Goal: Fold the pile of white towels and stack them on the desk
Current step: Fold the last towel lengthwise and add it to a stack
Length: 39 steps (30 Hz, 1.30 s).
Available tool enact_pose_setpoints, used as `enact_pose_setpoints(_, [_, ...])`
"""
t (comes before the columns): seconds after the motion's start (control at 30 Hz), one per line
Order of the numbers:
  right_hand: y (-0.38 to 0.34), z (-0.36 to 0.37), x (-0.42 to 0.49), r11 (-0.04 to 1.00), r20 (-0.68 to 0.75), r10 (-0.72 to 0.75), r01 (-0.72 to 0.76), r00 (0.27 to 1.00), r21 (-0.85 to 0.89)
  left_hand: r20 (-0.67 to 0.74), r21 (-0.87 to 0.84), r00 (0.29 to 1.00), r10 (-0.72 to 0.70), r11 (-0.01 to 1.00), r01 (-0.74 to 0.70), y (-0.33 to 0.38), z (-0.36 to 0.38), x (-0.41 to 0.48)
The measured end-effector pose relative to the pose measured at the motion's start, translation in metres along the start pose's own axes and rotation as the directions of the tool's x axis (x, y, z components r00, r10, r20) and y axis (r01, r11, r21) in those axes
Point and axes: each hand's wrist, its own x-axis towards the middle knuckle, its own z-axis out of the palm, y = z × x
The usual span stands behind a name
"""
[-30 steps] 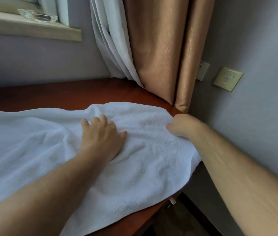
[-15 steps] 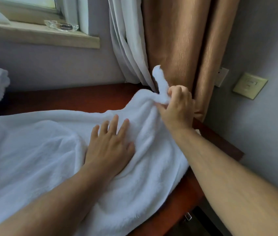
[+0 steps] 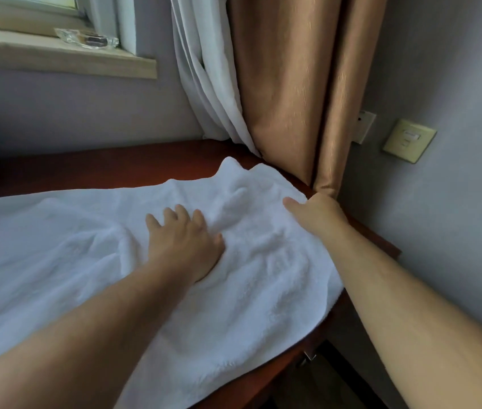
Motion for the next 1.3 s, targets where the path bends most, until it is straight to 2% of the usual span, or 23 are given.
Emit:
enact_pose_setpoints(0.07, [0.004, -0.022, 0.006, 0.954, 0.133, 0.101, -0.134, 0.986, 0.268, -0.038, -0.074, 0.998, 0.045, 0.996, -0.048, -0.002, 0.002, 0.000])
enact_pose_setpoints(0.13, [0.014, -0.041, 0.007, 0.889, 0.307, 0.091, -0.216, 0.947, 0.403, -0.033, -0.114, 0.999, 0.029, 0.993, -0.033, -0.007, 0.005, -0.001])
enact_pose_setpoints(0.2, [0.025, -0.052, 0.006, 0.873, 0.436, 0.017, -0.225, 0.900, 0.432, -0.052, -0.109, 0.999, 0.016, 0.994, -0.021, -0.010, 0.008, -0.001])
enact_pose_setpoints(0.27, [0.035, -0.056, 0.004, 0.919, 0.494, -0.009, -0.188, 0.870, 0.347, -0.139, -0.122, 0.990, 0.036, 0.991, -0.053, -0.011, 0.009, -0.002])
enact_pose_setpoints(0.37, [0.046, -0.053, -0.004, 0.982, 0.582, -0.029, -0.084, 0.813, 0.166, -0.369, -0.081, 0.892, 0.262, 0.947, -0.312, -0.009, 0.008, -0.006])
enact_pose_setpoints(0.43, [0.047, -0.051, -0.009, 0.950, 0.598, -0.130, -0.074, 0.791, 0.305, -0.411, -0.084, 0.822, 0.393, 0.882, -0.464, -0.003, 0.005, -0.008])
enact_pose_setpoints(0.5, [0.046, -0.048, -0.012, 0.795, 0.594, -0.255, -0.184, 0.763, 0.578, -0.338, -0.201, 0.849, 0.407, 0.850, -0.487, 0.007, 0.005, -0.012])
enact_pose_setpoints(0.53, [0.047, -0.047, -0.014, 0.707, 0.612, -0.319, -0.248, 0.723, 0.662, -0.273, -0.268, 0.876, 0.399, 0.842, -0.467, 0.013, 0.008, -0.013])
enact_pose_setpoints(0.57, [0.047, -0.045, -0.016, 0.647, 0.642, -0.382, -0.303, 0.665, 0.699, -0.196, -0.308, 0.897, 0.396, 0.844, -0.439, 0.016, 0.013, -0.014])
enact_pose_setpoints(0.63, [0.048, -0.046, -0.019, 0.581, 0.662, -0.438, -0.371, 0.608, 0.724, -0.087, -0.270, 0.910, 0.406, 0.869, -0.414, 0.018, 0.021, -0.016])
enact_pose_setpoints(0.73, [0.050, -0.046, -0.021, 0.466, 0.636, -0.474, -0.439, 0.609, 0.768, -0.075, -0.245, 0.913, 0.401, 0.880, -0.407, 0.013, 0.023, -0.017])
enact_pose_setpoints(0.83, [0.041, -0.040, -0.026, 0.452, 0.632, -0.510, -0.443, 0.584, 0.774, -0.060, -0.232, 0.913, 0.403, 0.884, -0.406, 0.014, 0.022, -0.018])
enact_pose_setpoints(1.0, [0.018, -0.016, -0.035, 0.428, 0.638, -0.430, -0.478, 0.639, 0.767, -0.060, -0.240, 0.919, 0.391, 0.887, -0.393, 0.013, 0.020, -0.021])
enact_pose_setpoints(1.07, [0.013, -0.015, -0.032, 0.469, 0.659, -0.339, -0.486, 0.672, 0.738, -0.074, -0.237, 0.916, 0.395, 0.885, -0.401, 0.011, 0.020, -0.021])
enact_pose_setpoints(1.13, [0.014, -0.024, -0.024, 0.622, 0.613, -0.249, -0.361, 0.750, 0.695, -0.084, -0.249, 0.915, 0.394, 0.881, -0.402, 0.011, 0.019, -0.021])
enact_pose_setpoints(1.2, [0.021, -0.042, -0.014, 0.751, 0.515, -0.226, -0.189, 0.827, 0.633, -0.082, -0.271, 0.920, 0.383, 0.880, -0.390, 0.010, 0.019, -0.022])
enact_pose_setpoints(1.23, [0.026, -0.055, -0.010, 0.833, 0.457, -0.211, -0.086, 0.864, 0.547, -0.082, -0.277, 0.921, 0.382, 0.879, -0.389, 0.010, 0.019, -0.022])
enact_pose_setpoints(1.27, [0.030, -0.067, -0.003, 0.936, 0.400, -0.170, 0.021, 0.900, 0.351, -0.083, -0.279, 0.919, 0.385, 0.877, -0.392, 0.010, 0.019, -0.022])
enact_pose_setpoints(1.3, [0.035, -0.077, 0.005, 0.993, 0.365, -0.120, 0.105, 0.923, 0.062, -0.084, -0.278, 0.918, 0.387, 0.876, -0.394, 0.010, 0.019, -0.021])
